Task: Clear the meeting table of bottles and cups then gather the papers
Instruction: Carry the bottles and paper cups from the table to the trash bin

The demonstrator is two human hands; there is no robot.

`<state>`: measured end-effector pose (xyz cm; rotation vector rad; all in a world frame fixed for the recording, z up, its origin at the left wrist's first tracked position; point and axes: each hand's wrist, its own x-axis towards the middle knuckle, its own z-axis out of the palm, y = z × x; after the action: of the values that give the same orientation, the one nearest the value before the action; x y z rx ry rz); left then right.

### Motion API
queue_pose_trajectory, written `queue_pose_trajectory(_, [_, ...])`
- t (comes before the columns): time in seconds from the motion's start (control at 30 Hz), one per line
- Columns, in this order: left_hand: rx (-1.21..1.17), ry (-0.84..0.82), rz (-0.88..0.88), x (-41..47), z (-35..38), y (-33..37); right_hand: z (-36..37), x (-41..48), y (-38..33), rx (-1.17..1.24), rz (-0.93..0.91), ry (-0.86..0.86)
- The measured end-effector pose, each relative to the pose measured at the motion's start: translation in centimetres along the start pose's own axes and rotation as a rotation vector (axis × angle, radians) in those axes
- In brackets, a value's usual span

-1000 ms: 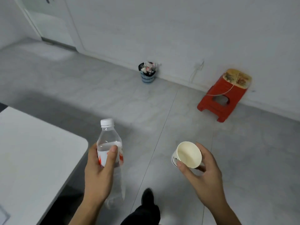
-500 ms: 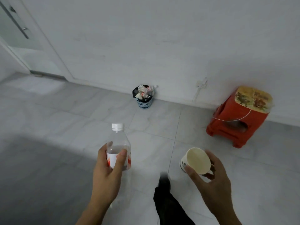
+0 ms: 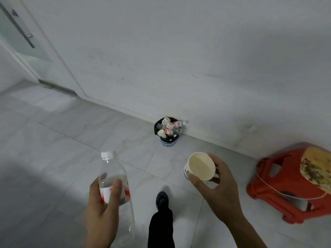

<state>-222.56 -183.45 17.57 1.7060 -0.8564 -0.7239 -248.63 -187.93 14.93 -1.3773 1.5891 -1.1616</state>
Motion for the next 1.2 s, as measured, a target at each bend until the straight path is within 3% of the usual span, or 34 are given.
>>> queue_pose_trajectory(0.37, [0.047, -0.093, 0.026, 25.1, 13.3, 4.8, 6.8, 24.3, -1.1, -0.043, 0.043, 0.049])
queue_pose_trajectory(0.6, [0.129, -0.173, 0.014, 35.3, 22.8, 6.9, 8.3, 35.5, 1.6, -0.016, 0.160, 0.065])
queue_pose_trajectory(1.0, [0.167, -0.113, -0.186, 45.2, 32.2, 1.0, 14.4, 52.9, 9.1, -0.094, 0.244, -0.203])
queue_pose_trajectory(1.13, [0.170, -0.115, -0.317, 49.2, 33.9, -5.1, 19.9, 55.2, 15.3, -0.160, 0.339, -0.276])
queue_pose_trajectory(1.2, [0.173, -0.130, -0.369, 52.0, 35.6, -11.7, 25.4, 56.3, 22.3, -0.227, 0.372, -0.295])
